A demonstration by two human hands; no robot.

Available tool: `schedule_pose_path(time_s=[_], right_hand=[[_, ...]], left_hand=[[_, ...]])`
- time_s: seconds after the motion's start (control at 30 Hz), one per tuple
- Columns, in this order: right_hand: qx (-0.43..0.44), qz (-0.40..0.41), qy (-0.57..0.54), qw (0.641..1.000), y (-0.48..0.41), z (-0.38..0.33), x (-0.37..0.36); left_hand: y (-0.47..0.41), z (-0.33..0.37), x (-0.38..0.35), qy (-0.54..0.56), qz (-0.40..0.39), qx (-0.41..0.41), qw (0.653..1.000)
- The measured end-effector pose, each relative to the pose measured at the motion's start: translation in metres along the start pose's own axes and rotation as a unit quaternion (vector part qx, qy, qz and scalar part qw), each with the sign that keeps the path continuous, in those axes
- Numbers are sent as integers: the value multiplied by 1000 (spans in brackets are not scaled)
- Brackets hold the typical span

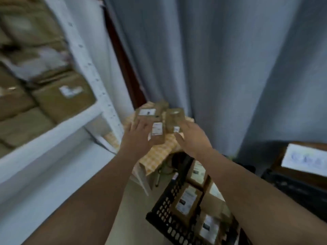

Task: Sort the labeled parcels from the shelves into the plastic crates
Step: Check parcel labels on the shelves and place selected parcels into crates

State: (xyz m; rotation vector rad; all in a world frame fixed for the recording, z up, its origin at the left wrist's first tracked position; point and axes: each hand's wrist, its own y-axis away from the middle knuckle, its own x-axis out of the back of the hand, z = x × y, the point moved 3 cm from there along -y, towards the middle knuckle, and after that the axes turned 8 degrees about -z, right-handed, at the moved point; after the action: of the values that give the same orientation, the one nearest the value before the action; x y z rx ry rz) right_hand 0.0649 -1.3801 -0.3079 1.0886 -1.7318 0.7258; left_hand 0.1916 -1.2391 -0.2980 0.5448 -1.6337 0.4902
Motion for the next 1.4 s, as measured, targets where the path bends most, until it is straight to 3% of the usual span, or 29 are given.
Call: schedule_pose_path(time_s=[0.33,0.73,1.07,1.4], right_hand=[[255,80,-17,963,60,-216,95],[469,75,-103,874,209,-503,47],[535,30,-178,825,345,-707,-26],[544,82,-178,816,353,-815,-4]], left_hand=[[206,-120,170,-32,124,234,964],[509,-249,220,-80,172,392,900],[757,-327,213,-113,177,454,866],[813,-409,248,-154,212,455,851]])
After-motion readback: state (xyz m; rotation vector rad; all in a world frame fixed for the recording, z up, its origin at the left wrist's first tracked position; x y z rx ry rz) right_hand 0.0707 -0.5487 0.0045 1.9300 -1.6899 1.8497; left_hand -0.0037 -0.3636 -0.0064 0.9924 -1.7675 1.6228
